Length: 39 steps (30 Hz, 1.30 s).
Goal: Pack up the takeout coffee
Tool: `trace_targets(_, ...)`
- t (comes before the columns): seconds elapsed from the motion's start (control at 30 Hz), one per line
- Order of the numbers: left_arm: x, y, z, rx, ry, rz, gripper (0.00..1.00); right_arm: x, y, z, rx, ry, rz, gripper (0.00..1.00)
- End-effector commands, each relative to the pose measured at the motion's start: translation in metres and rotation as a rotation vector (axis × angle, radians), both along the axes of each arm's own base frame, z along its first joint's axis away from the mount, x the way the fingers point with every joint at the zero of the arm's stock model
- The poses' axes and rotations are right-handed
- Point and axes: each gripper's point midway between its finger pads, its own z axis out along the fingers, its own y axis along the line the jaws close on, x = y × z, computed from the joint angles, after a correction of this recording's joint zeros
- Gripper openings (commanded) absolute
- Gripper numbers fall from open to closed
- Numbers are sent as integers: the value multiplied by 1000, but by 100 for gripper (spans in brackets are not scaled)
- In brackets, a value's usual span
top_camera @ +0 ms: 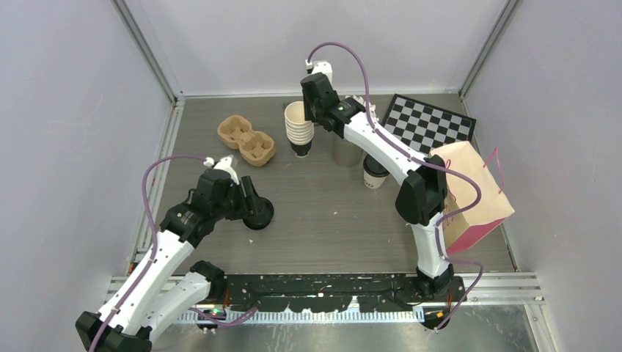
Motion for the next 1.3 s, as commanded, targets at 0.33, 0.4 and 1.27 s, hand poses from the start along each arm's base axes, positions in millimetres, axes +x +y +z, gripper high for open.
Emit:
trace_targets(0.33,5,-1,0,8,-22,-17,59,8,-4,27,-24,-48,-4,16)
trace_targets(0.4,5,-1,0,9,-19,-17,59,6,-2,35,-4,-55,8,16)
trace_targets(1.27,5,-1,-3,13,-13,-14,59,-1,6,70,106,-79,35,0)
